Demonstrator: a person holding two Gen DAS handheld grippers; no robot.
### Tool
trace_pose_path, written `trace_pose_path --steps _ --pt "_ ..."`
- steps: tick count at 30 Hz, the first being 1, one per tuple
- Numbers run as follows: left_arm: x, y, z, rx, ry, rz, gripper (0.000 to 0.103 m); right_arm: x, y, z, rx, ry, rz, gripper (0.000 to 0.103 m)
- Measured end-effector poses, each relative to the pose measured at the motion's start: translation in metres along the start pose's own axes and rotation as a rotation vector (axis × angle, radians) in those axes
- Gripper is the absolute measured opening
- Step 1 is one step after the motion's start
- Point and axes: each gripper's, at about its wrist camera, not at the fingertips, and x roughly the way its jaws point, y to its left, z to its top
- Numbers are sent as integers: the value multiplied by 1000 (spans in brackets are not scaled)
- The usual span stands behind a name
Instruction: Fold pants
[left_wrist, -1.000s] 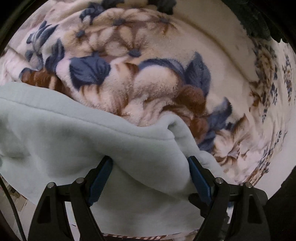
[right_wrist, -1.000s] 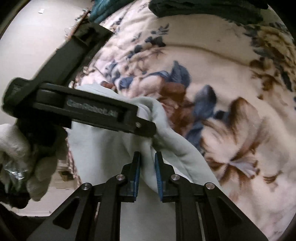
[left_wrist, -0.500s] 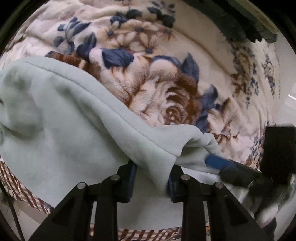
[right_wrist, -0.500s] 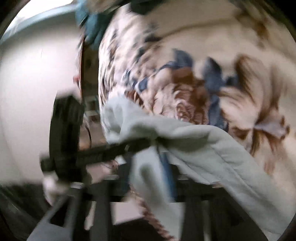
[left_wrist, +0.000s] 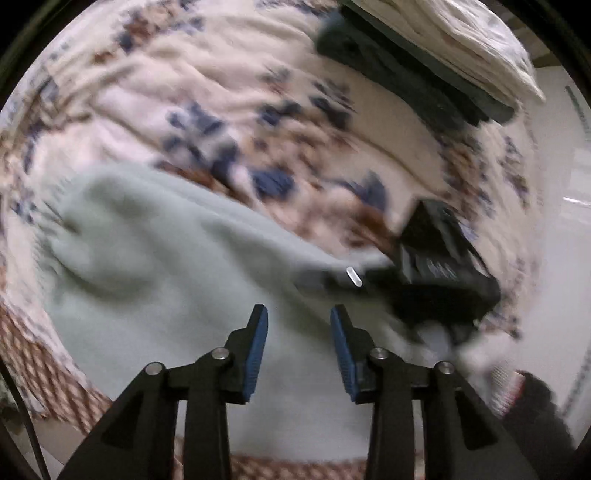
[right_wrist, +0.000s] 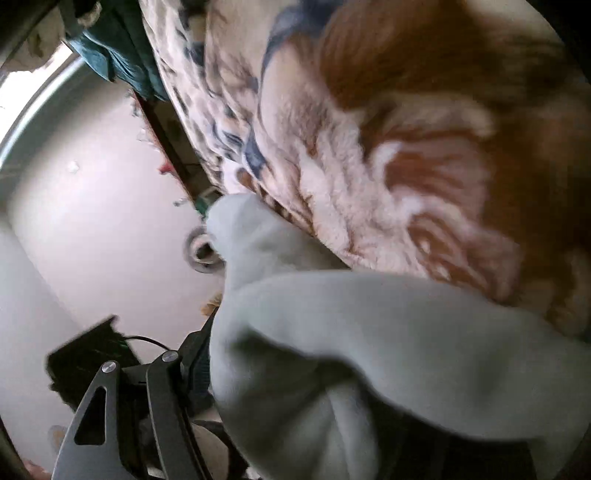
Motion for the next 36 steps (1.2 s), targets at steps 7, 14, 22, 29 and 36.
trace_pose_path --steps 7,14,22,29,36 --pt "62 67 29 -162 94 52 35 -85 22 9 6 -156 56 30" --pt "60 76 30 -140 84 76 35 -113 30 9 -36 -133 -144 44" --pt "62 69 30 -111 86 100 35 -60 33 17 -125 -34 -245 73" --pt "61 72 27 -95 98 113 35 -96 62 20 -208 -212 -446 15" --pt "55 69 32 -92 88 104 35 -167 68 -37 -233 -273 -611 71"
